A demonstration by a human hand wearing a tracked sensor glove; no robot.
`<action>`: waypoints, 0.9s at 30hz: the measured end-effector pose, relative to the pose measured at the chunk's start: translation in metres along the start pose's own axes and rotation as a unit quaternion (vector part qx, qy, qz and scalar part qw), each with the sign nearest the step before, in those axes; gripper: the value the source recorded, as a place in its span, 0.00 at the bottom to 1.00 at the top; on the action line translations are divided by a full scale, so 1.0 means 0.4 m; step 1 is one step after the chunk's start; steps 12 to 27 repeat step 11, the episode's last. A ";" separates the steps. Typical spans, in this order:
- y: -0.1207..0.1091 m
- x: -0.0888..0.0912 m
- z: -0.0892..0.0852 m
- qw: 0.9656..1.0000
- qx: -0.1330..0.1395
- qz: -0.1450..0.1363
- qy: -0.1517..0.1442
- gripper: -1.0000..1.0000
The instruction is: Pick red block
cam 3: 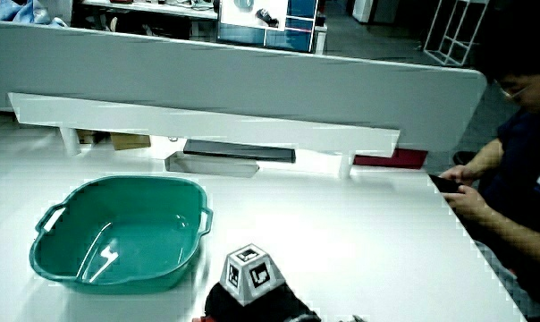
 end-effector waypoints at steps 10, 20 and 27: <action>-0.015 0.001 0.089 0.999 0.042 -0.004 -0.008 1.00; -0.014 0.004 0.091 0.999 0.041 -0.005 -0.003 1.00; -0.014 0.004 0.091 0.999 0.041 -0.005 -0.003 1.00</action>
